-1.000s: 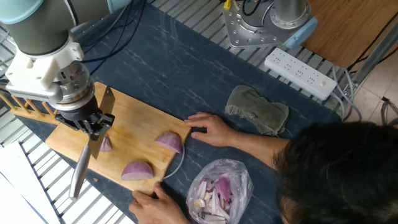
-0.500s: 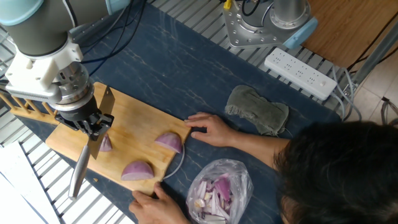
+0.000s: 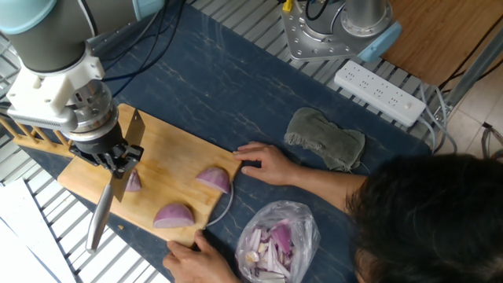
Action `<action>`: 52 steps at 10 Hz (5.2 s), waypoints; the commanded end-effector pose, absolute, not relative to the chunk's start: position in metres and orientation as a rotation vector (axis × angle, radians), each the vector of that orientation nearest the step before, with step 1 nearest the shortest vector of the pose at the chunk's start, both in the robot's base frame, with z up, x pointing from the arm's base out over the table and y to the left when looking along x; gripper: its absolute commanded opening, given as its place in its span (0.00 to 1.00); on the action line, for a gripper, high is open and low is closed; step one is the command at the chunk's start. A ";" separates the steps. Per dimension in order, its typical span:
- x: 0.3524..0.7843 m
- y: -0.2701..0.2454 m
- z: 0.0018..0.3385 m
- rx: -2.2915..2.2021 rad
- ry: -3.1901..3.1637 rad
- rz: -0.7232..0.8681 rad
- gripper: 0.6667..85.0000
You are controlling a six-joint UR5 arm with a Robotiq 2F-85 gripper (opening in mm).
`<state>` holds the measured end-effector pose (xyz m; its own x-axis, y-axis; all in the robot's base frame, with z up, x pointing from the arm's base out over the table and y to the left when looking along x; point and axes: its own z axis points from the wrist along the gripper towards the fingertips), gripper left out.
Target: Chop the onions
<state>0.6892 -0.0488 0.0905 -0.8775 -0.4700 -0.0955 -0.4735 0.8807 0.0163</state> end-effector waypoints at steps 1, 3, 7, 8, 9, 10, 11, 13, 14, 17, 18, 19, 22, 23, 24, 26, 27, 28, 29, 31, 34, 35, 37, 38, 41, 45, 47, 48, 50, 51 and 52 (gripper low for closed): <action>0.691 -0.047 0.091 -0.733 2.955 0.076 0.00; 0.691 -0.047 0.091 -0.731 2.955 0.076 0.00; 0.691 -0.045 0.091 -0.718 2.954 0.090 0.00; 0.691 -0.045 0.090 -0.718 2.954 0.090 0.00; 0.692 -0.046 0.090 -0.722 2.952 0.082 0.00; 0.693 -0.047 0.090 -0.729 2.949 0.076 0.00; 0.693 -0.047 0.090 -0.735 2.947 0.071 0.00; 0.693 -0.051 0.090 -0.773 2.940 0.046 0.00; 0.694 -0.052 0.091 -0.782 2.937 0.040 0.00; 0.693 -0.050 0.090 -0.777 2.937 0.052 0.00; 0.693 -0.049 0.090 -0.774 2.937 0.057 0.00; 0.693 -0.048 0.090 -0.769 2.937 0.064 0.00; 0.693 -0.046 0.089 -0.755 2.940 0.076 0.00; 0.694 -0.046 0.088 -0.755 2.939 0.076 0.00; 0.694 -0.047 0.088 -0.755 2.940 0.071 0.00; 0.694 -0.048 0.088 -0.759 2.937 0.068 0.00; 0.695 -0.048 0.087 -0.761 2.936 0.065 0.00; 0.696 -0.049 0.086 -0.765 2.932 0.061 0.00; 0.697 -0.049 0.085 -0.764 2.928 0.062 0.00; 0.699 -0.047 0.082 -0.759 2.921 0.068 0.00; 0.704 -0.046 0.076 -0.755 2.908 0.065 0.00; 0.705 -0.046 0.075 -0.756 2.903 0.063 0.00; 0.708 -0.048 0.073 -0.758 2.895 0.052 0.00; 0.709 -0.048 0.071 -0.759 2.888 0.050 0.00; 0.714 -0.043 0.066 -0.735 2.868 0.052 0.00; 0.706 -0.042 0.086 -0.731 2.903 0.072 0.00; 0.681 -0.034 0.121 -0.715 2.959 0.148 0.00; 0.667 -0.033 0.135 -0.706 2.990 0.148 0.00; 0.664 -0.037 0.137 -0.713 2.996 0.126 0.00; 0.666 -0.038 0.137 -0.714 2.992 0.112 0.00; 0.668 -0.039 0.136 -0.717 2.986 0.107 0.00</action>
